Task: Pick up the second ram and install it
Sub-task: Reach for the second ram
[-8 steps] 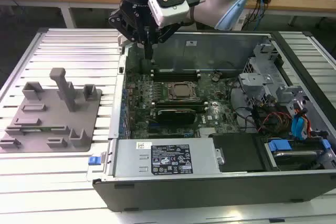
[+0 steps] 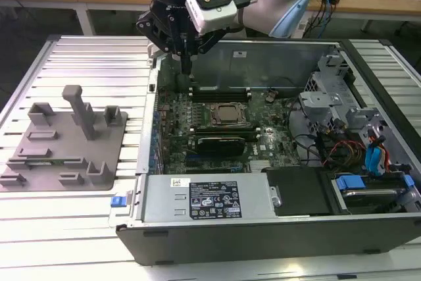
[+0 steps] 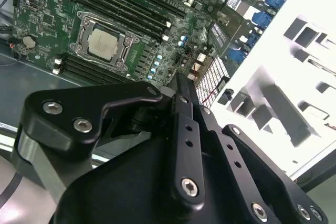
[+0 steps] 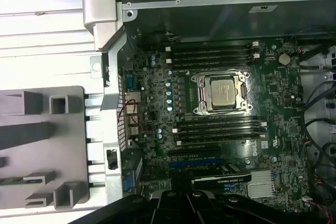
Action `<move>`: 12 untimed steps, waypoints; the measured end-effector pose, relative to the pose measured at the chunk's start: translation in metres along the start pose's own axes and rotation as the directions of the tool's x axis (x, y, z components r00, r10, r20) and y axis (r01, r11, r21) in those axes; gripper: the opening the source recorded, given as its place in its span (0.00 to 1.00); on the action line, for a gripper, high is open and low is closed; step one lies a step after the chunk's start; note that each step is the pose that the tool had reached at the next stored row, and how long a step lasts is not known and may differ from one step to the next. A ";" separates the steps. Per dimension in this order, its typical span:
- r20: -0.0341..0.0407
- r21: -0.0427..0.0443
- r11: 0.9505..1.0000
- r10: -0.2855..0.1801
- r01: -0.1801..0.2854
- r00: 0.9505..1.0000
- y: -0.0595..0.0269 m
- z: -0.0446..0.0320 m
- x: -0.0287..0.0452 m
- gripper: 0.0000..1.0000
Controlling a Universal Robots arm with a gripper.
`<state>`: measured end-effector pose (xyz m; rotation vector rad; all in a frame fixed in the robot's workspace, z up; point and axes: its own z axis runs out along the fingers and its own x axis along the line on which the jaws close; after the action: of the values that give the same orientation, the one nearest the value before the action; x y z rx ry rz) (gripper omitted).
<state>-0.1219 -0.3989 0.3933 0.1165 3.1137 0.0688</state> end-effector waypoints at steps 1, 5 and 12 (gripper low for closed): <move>0.000 0.000 1.000 0.000 0.000 1.000 0.0000 0.0000 0.0001 0.08; 0.000 0.000 1.000 0.000 0.000 1.000 -0.0004 0.0000 0.0049 0.08; 0.000 0.000 1.000 0.000 0.000 1.000 -0.0006 -0.0001 0.0086 0.08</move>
<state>-0.1305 -0.3989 0.3932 0.1167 3.1137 0.0688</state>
